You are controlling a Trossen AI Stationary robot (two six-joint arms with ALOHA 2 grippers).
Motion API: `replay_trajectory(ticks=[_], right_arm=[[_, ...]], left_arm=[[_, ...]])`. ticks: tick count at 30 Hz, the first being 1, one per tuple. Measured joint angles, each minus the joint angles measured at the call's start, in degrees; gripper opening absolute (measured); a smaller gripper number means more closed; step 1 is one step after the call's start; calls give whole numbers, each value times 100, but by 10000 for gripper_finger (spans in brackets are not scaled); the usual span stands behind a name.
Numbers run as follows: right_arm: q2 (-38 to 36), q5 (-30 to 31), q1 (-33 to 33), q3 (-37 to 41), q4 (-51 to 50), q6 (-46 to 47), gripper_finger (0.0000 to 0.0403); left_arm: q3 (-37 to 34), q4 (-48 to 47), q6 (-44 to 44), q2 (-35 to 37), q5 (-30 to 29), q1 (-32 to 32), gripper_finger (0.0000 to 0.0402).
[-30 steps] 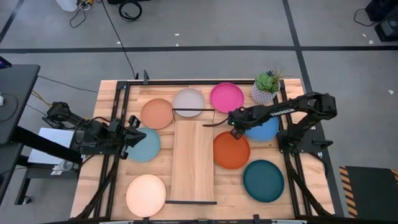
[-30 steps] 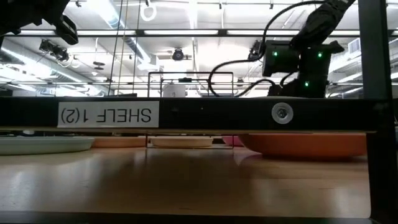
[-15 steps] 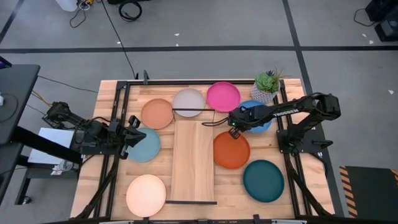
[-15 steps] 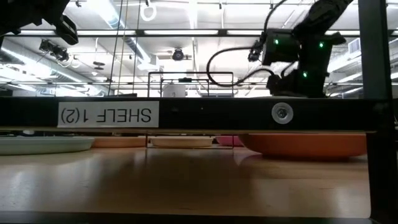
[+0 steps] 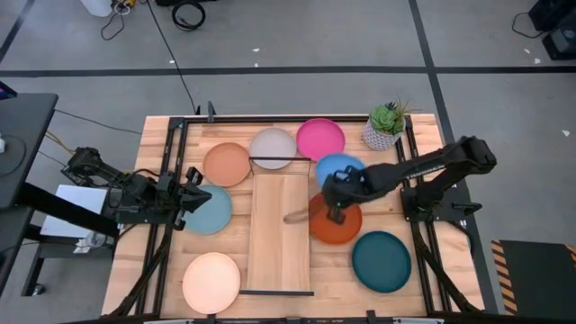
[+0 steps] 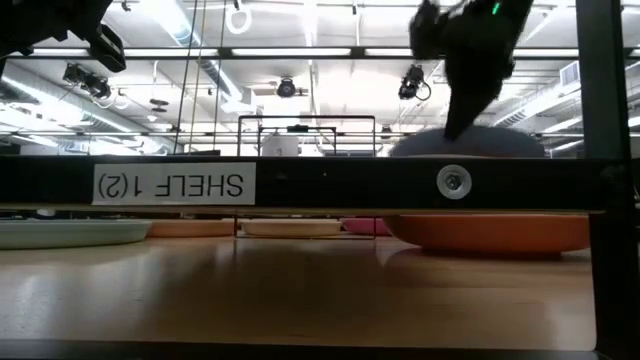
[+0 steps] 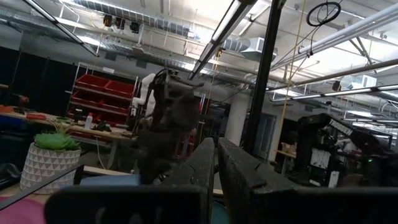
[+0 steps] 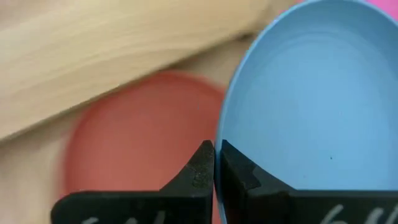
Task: Place and stack plates onto a shelf
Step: Put the blue plate on the shelf
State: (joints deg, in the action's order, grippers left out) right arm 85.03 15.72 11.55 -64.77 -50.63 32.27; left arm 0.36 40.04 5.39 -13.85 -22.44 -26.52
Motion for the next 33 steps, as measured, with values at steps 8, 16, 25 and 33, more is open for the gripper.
replay_trajectory(ticks=[8,16,25,33], right_arm=[[4,-315,1022,-208,255,-1419,14],[55,-295,1189,328,2396,-4304,14],[1045,-842,513,226,3181,-5795,14],[1844,-697,210,-236,3052,-6441,25]], left_arm=[[0,1,0,-1,0,0,27],[0,1,0,0,0,0,27],[0,-28,0,-2,0,-2,27],[0,-76,0,-2,0,0,27]])
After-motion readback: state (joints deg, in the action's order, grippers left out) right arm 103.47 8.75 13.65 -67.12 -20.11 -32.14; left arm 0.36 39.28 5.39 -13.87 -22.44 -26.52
